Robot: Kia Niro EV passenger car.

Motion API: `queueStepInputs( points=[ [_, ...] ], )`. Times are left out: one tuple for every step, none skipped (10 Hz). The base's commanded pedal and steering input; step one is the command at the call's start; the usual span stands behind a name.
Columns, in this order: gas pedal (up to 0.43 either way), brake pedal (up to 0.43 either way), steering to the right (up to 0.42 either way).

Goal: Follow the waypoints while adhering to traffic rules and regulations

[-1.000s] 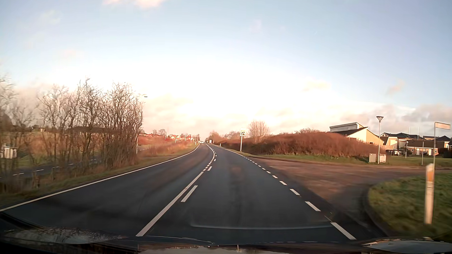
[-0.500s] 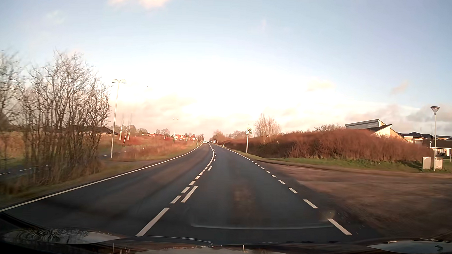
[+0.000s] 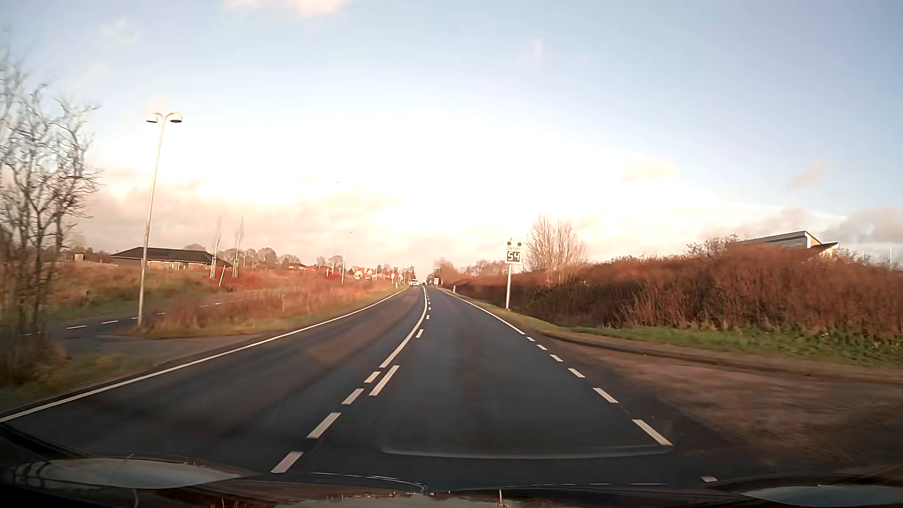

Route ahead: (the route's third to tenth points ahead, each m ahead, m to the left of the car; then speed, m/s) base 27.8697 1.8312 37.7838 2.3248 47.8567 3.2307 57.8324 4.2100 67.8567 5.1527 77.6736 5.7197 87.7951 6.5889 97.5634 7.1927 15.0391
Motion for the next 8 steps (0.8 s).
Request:
queueStepInputs(
  points=[
    [0.169, 0.0, -0.006],
    [0.169, 0.0, -0.005],
    [0.169, 0.0, -0.005],
    [0.169, 0.0, -0.005],
    [0.169, 0.0, -0.005],
    [0.177, 0.0, -0.005],
    [0.189, 0.0, -0.005],
    [0.197, 0.0, -0.005]
  ],
)
